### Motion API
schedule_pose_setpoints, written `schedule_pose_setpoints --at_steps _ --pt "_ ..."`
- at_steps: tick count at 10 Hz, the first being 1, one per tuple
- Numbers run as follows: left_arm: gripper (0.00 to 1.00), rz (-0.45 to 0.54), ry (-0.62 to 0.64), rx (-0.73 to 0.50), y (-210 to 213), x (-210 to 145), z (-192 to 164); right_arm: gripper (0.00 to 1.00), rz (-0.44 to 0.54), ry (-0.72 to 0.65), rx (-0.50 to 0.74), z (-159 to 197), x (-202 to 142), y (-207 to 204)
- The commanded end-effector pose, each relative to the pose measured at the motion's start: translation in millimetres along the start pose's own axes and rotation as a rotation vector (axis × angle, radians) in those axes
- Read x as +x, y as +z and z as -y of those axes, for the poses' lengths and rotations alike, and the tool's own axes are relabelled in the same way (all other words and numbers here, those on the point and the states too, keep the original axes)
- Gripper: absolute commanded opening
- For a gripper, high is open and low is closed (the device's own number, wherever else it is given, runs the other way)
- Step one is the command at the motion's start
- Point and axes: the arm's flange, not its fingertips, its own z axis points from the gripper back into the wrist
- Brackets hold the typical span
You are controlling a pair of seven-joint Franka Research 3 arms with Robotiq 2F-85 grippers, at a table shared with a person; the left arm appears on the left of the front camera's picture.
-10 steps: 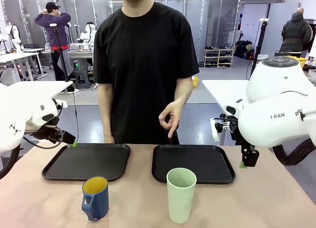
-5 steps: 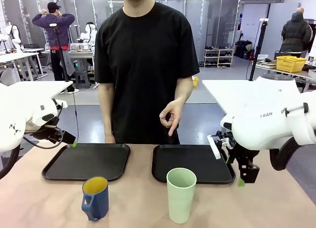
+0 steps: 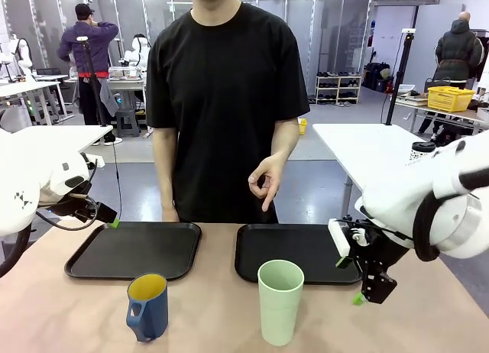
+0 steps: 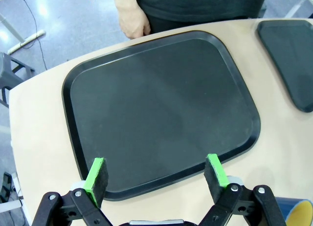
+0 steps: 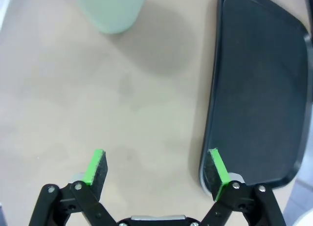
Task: Sort and store the cups by type.
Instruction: Pick up the Reusable plastic cup.
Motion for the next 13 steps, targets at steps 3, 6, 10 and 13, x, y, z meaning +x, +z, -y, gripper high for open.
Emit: schedule_pose_setpoints --at_steps 3,6,10,13 --pt "1.0 0.003 -0.001 0.0 1 1 0 1.0 0.36 0.055 0.053 -19 -53 -27" --pt "1.0 0.003 -0.001 0.0 1 1 0 1.0 0.645 0.058 0.113 -7 -73 -42" --pt "1.0 0.003 -0.001 0.0 1 1 0 1.0 0.749 -0.034 0.103 6 -81 -59" --pt "1.0 0.003 -0.001 0.0 1 1 0 1.0 0.809 -0.061 0.071 17 -79 -64"
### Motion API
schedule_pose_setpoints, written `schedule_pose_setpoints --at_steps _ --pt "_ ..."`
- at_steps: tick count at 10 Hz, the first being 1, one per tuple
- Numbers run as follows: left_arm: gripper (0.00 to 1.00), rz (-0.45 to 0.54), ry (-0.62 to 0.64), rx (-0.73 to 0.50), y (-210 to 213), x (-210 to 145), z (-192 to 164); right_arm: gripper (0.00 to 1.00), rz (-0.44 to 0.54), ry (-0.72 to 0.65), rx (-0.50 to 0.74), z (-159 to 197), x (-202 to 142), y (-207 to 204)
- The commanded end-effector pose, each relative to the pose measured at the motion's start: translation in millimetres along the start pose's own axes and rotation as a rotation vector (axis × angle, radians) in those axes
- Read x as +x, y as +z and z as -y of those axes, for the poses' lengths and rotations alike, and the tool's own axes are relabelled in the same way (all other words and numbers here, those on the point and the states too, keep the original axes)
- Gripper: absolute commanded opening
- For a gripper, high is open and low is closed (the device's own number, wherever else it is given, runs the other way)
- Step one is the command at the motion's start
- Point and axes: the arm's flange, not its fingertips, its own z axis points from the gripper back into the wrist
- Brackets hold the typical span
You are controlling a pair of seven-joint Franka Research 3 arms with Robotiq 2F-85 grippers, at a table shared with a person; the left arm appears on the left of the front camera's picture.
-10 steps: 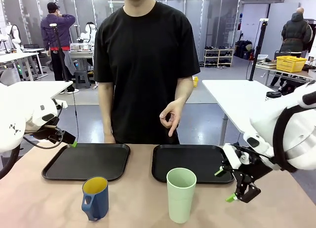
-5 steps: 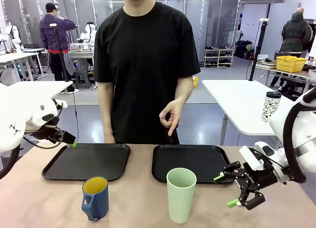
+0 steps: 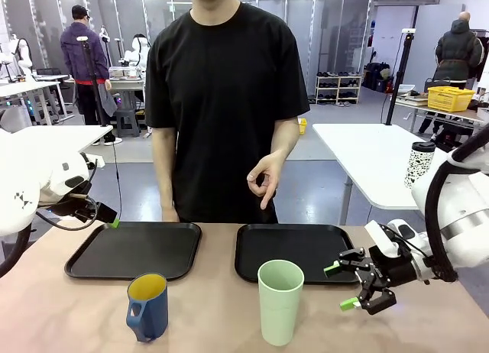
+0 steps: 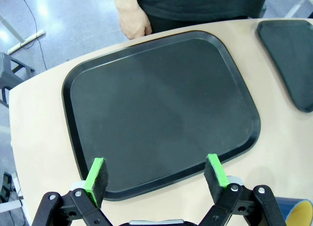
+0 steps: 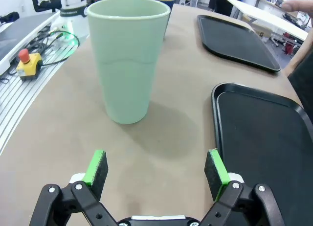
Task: Sort and store the cups by type.
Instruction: Pick up the Reusable plastic cup.
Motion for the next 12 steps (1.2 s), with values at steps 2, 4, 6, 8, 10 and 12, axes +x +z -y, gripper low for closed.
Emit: schedule_pose_setpoints --at_steps 2,4,6,8,10,12 --pt "1.0 0.003 -0.001 0.0 1 1 0 1.0 -0.021 0.006 0.013 -4 0 2" --pt "1.0 0.003 -0.001 0.0 1 1 0 1.0 -0.021 0.006 0.013 -4 0 2" --pt "1.0 0.003 -0.001 0.0 1 1 0 1.0 0.019 0.006 0.057 0 -2 -13" --pt "1.0 0.003 -0.001 0.0 1 1 0 1.0 0.043 0.008 0.101 4 -3 -32" --pt "1.0 0.003 -0.001 0.0 1 1 0 1.0 0.073 0.019 0.122 6 -2 -50" --pt "1.0 0.003 -0.001 0.0 1 1 0 1.0 0.107 0.049 0.159 12 -2 -68"
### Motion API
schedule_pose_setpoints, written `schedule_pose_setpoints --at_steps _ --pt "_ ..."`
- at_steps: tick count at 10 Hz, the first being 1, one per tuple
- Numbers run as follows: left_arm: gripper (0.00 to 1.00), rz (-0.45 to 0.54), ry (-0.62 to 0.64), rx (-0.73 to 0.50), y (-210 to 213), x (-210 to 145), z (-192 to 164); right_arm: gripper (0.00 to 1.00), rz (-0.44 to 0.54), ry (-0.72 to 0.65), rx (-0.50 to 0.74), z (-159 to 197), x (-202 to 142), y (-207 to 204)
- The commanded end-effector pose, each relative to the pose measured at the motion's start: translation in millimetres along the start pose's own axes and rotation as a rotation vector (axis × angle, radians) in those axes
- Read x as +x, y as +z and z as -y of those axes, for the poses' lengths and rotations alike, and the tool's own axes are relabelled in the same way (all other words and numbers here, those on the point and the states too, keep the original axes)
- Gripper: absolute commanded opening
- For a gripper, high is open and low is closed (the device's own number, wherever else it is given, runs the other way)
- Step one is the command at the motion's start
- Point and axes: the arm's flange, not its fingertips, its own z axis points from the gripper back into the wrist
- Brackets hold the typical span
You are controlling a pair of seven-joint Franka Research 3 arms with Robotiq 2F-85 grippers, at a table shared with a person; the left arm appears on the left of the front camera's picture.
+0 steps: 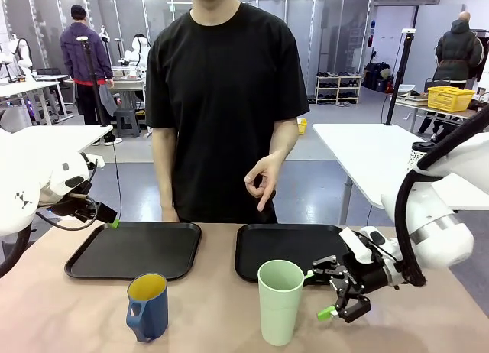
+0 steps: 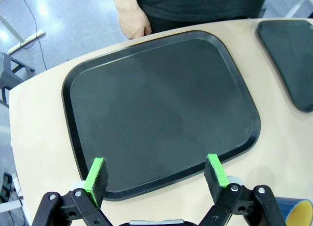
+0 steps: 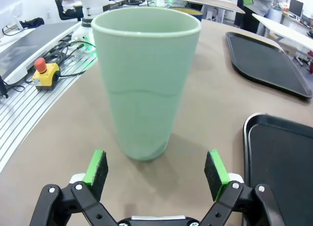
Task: Sort and store the cups by type.
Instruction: Pick up the Reusable plastic cup.
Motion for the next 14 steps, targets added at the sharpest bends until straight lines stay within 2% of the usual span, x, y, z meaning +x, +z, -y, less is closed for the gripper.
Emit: schedule_pose_setpoints --at_steps 1,6,10,14 --pt "1.0 0.002 -0.001 0.0 1 1 0 1.0 0.044 0.045 0.011 11 -8 -12" --pt "1.0 0.002 -0.001 0.0 1 1 0 1.0 0.108 0.105 0.11 20 -13 -38" --pt "1.0 0.002 -0.001 0.0 1 1 0 1.0 0.069 0.099 0.192 16 -13 -43" --pt "1.0 0.002 -0.001 0.0 1 1 0 1.0 0.097 0.104 0.241 13 -15 -48"
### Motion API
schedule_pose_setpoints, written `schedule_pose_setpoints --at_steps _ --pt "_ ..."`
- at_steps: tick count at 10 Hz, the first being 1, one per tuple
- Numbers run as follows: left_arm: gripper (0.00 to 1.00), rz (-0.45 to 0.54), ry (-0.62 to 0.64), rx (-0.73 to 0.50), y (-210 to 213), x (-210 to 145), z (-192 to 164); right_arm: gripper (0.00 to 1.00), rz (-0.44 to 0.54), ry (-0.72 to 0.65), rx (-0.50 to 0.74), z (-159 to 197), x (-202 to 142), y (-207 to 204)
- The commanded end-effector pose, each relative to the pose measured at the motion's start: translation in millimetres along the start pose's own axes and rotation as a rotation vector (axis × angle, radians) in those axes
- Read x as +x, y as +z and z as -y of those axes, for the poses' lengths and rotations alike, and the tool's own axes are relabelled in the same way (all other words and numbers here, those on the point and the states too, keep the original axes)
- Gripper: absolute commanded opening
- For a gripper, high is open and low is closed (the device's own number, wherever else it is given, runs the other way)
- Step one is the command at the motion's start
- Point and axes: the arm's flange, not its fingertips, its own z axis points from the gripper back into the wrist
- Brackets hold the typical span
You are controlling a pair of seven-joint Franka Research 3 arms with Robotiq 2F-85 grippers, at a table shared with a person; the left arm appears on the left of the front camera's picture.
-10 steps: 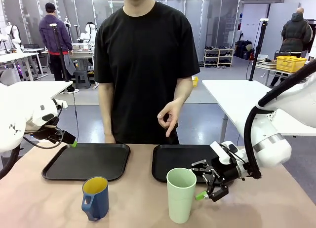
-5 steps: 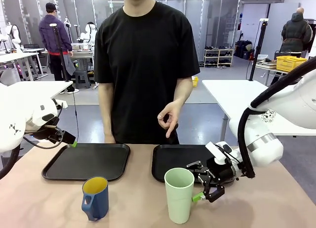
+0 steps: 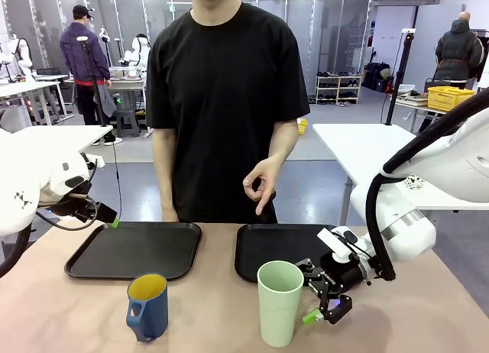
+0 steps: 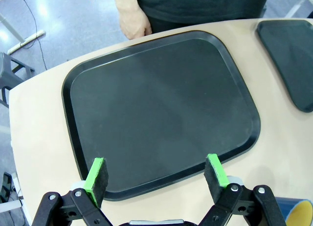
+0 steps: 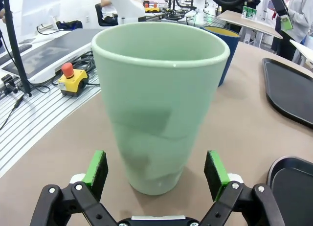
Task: Sort and store the cups by type.
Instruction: Pick up the Reusable plastic cup.
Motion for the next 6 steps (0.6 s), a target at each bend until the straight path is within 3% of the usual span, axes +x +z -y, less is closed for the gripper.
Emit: schedule_pose_setpoints --at_steps 1,6 --pt "1.0 0.003 -0.001 0.0 1 1 0 1.0 0.043 0.069 0.026 -9 -19 -8" --pt "1.0 0.003 -0.001 0.0 1 1 0 1.0 0.065 0.071 0.089 -5 -22 -22"
